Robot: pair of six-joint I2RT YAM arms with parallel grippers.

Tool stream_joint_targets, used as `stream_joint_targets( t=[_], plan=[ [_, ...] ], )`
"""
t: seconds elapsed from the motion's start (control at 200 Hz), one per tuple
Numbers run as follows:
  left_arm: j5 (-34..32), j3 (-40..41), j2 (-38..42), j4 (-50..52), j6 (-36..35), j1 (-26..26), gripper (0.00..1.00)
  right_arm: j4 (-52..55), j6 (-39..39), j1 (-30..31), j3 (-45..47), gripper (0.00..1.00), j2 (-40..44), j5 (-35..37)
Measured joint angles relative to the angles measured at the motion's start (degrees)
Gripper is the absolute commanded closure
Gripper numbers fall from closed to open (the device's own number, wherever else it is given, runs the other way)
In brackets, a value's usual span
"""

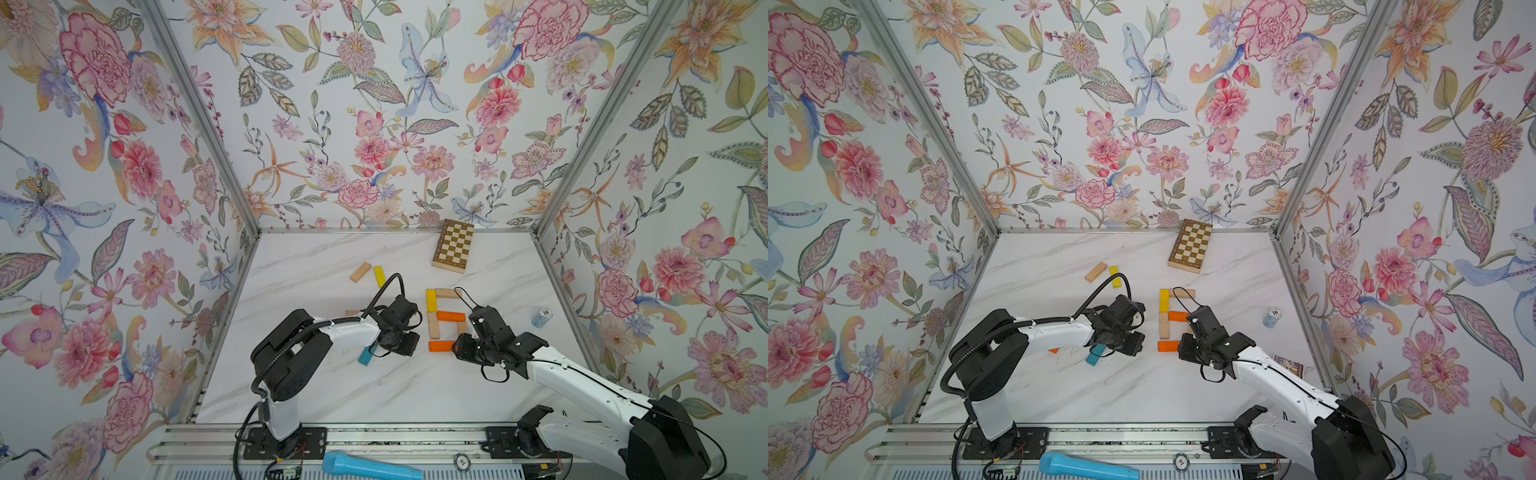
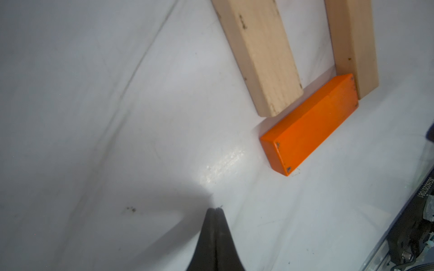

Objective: Assemble the number 6 with building blocks
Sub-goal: Assemble the building block at the center of the board.

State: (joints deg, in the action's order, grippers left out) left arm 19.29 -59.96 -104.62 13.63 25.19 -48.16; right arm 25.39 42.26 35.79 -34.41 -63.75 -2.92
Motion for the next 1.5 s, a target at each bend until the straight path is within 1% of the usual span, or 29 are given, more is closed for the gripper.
stream_joint_targets(
  t=[0.14,0.315,0.525,0.751,0.966,1.311,1.411,1.501],
  plan=[
    [-0.02,0.59,2.12,-1.14,0.83,0.92,1.00,-1.62,1.68,4.76,-1.03,0.63,-4.28,0.90],
    [-0.22,1.44,2.78,-2.99,2.01,1.40,1.00,-4.15,3.48,7.80,-2.71,0.63,-10.54,1.14],
    [-0.68,5.20,6.38,-4.15,4.28,4.35,1.00,-7.19,4.52,8.76,-4.68,0.63,-16.55,1.25],
    [-1.49,5.46,7.26,-5.77,4.79,5.16,1.00,-9.46,4.72,8.79,-6.19,0.63,-21.42,1.05],
    [-1.46,5.46,7.26,-6.03,4.92,5.16,1.00,-10.47,4.74,8.63,-7.19,0.63,-22.73,1.03],
    [-1.05,5.60,7.26,-6.47,4.92,5.14,1.00,-10.38,4.57,8.04,-7.21,0.63,-22.53,1.03],
    [-0.15,5.60,7.23,-6.49,4.72,4.96,1.00,-9.25,4.24,7.96,-7.21,0.63,-20.24,1.05],
    [0.20,5.60,7.06,-6.47,4.42,4.22,1.00,-8.48,3.80,6.71,-7.21,0.63,-15.76,0.92]
  ],
)
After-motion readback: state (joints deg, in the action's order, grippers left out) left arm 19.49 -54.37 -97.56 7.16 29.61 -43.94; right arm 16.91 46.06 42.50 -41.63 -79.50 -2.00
